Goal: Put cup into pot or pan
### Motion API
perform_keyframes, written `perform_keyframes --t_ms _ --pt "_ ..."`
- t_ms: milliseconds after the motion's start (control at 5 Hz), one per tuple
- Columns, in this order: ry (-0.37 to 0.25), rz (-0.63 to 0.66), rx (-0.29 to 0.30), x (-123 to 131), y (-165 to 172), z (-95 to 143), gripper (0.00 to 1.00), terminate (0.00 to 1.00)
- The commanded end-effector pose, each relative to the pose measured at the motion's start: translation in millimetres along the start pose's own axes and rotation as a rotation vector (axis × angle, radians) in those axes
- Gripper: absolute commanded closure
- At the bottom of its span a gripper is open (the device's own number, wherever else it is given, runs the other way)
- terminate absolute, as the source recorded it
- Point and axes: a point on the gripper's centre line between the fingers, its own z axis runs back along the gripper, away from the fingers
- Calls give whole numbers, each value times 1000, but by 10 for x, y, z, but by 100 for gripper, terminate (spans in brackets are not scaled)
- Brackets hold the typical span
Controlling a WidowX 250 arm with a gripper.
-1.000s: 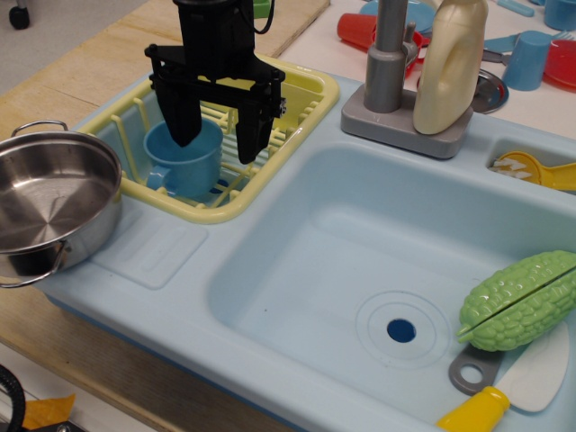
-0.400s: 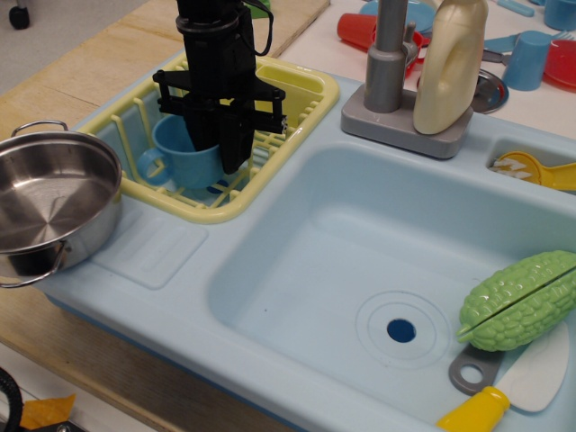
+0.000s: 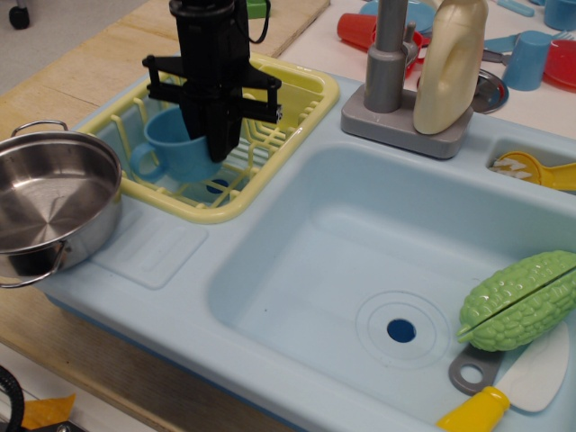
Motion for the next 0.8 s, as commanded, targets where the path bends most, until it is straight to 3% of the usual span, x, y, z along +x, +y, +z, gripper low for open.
perform_keyframes --t_ms 0,400,600 --pt "-135 -8 105 -83 -13 715 100 0" --pt "-185 108 201 -562 97 1161 100 0" --pt "-156 176 198 -774 177 1147 100 0"
